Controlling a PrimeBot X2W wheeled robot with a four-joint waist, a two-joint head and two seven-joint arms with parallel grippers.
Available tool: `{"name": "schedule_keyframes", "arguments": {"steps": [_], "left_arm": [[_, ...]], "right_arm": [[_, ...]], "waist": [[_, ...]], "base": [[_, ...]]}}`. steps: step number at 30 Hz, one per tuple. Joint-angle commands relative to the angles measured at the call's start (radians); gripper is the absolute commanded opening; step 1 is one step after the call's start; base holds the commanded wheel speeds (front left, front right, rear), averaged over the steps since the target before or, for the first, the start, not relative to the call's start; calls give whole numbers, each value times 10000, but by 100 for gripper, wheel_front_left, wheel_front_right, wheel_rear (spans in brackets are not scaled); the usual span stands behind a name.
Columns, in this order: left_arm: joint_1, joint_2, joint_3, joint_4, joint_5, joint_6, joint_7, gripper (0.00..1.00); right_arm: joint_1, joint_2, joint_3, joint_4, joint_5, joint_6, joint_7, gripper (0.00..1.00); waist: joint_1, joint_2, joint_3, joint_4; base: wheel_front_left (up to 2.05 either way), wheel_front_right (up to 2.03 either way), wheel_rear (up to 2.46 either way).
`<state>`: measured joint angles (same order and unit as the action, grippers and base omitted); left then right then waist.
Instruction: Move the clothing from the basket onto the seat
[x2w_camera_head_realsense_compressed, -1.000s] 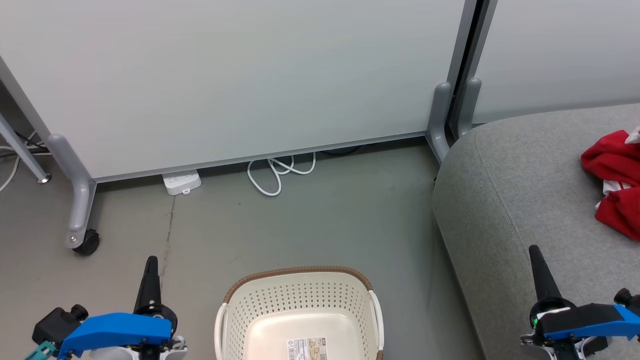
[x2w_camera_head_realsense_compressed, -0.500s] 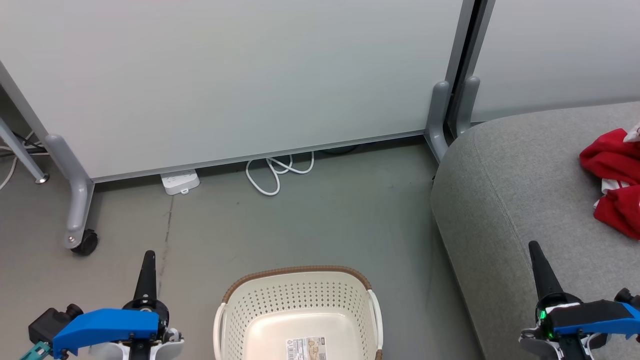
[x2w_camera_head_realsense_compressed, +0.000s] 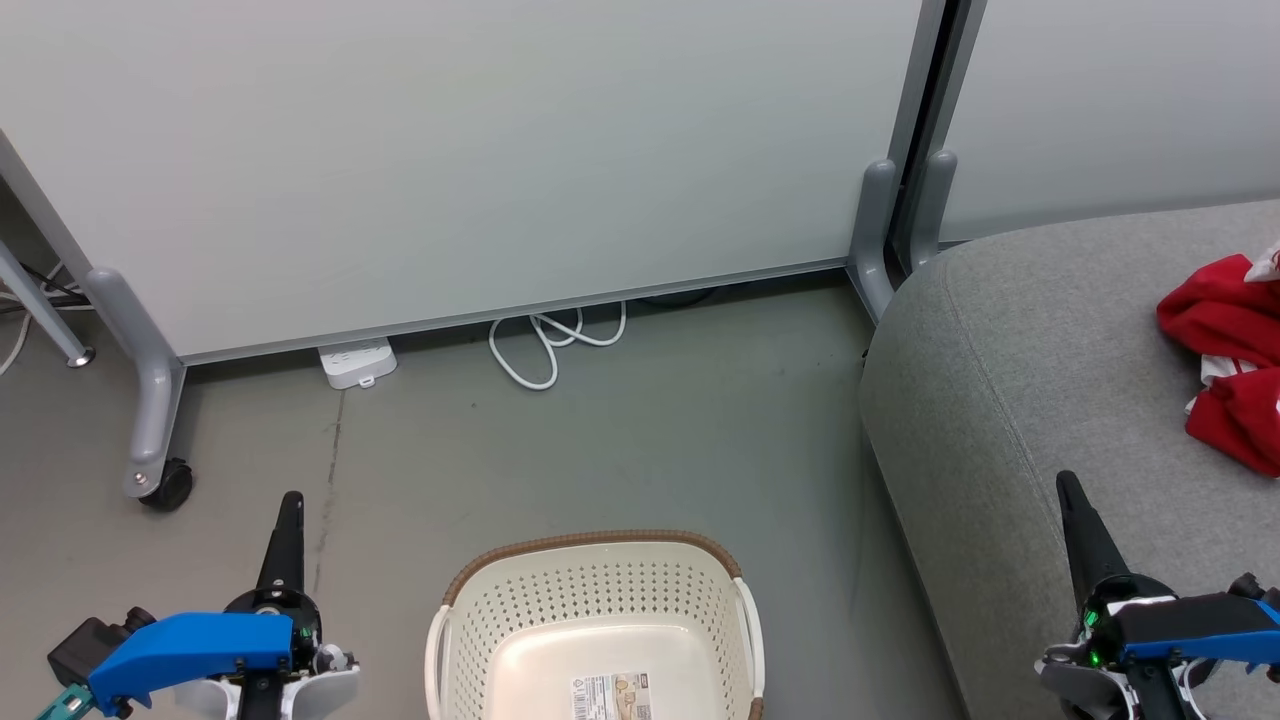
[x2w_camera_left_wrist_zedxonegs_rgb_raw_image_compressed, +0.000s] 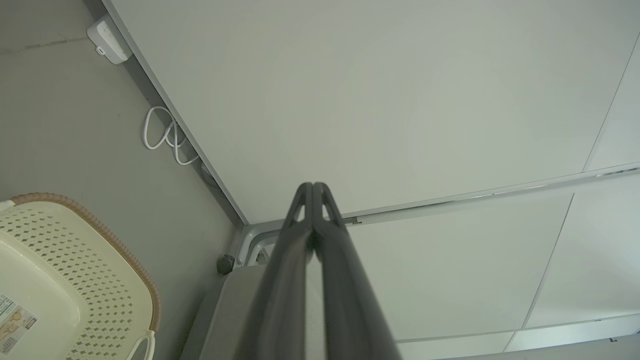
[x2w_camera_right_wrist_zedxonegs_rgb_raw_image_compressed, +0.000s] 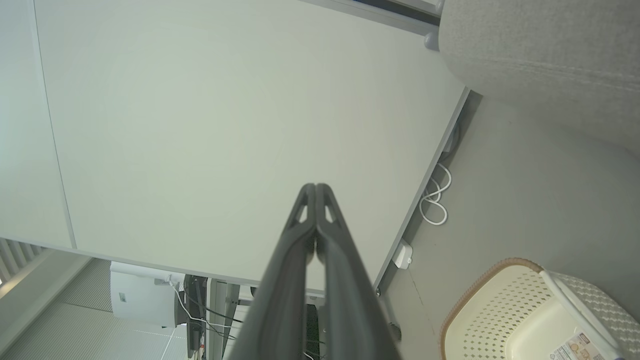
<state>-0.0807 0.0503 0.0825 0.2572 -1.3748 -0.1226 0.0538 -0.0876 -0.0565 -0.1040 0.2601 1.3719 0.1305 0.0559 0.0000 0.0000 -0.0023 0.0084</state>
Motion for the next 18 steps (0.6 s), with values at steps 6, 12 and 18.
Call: {"name": "schedule_keyframes", "arguments": {"steps": [6, 12, 18], "left_arm": [[-222, 0, 117, -98, -588, -61, 176, 0], [-260, 0, 184, -107, -1051, -78, 296, 0], [-299, -1, 237, -119, -1488, -96, 413, 0]], "right_arm": [[-188, 28, -39, -109, 619, 3, 151, 0], [-195, 41, -62, -122, 1083, 4, 272, 0], [-210, 54, -80, -139, 1532, 4, 394, 0]], "waist": [[0, 0, 10, -16], [0, 0, 20, -32], [0, 0, 31, -48]], "base": [[0, 0, 0], [0, 0, 0], [0, 0, 0]]}}
